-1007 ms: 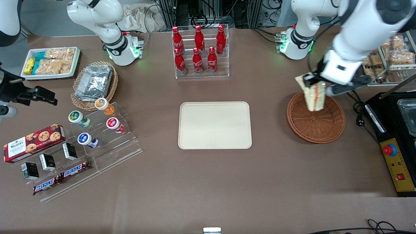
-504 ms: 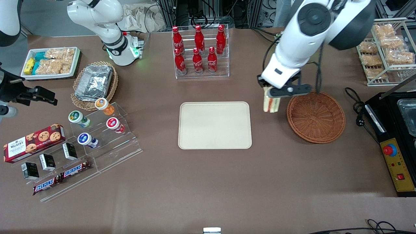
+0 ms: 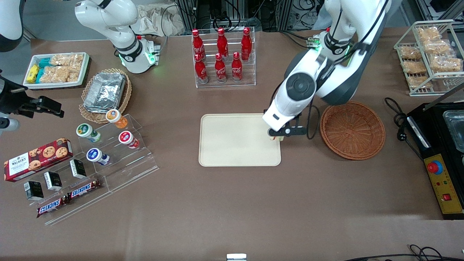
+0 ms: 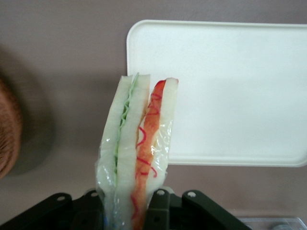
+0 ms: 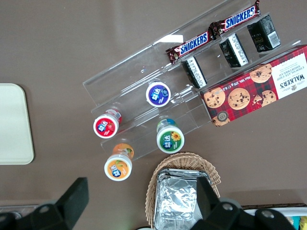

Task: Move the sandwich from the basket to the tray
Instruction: 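Carry the sandwich over the cream tray with the left gripper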

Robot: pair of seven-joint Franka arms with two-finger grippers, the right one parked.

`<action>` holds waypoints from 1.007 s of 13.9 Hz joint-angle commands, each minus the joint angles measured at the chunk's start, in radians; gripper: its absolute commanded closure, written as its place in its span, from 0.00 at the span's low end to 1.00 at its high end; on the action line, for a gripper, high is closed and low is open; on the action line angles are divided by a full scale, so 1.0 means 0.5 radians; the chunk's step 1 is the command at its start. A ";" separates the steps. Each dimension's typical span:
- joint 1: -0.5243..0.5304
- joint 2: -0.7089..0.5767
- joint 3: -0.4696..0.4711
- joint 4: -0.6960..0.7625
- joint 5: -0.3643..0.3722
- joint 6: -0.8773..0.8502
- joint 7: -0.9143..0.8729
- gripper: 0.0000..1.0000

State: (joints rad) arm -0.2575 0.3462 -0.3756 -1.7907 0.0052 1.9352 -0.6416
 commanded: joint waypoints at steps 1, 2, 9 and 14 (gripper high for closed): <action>-0.016 0.117 -0.004 -0.115 0.075 0.255 -0.082 1.00; -0.019 0.187 -0.001 -0.137 0.082 0.338 -0.149 1.00; -0.059 0.378 -0.001 -0.158 0.232 0.492 -0.153 1.00; -0.053 0.394 -0.001 -0.152 0.232 0.501 -0.140 0.00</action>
State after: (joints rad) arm -0.2809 0.5432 -0.3759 -1.8674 0.1011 2.1729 -0.6960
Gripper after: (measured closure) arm 0.639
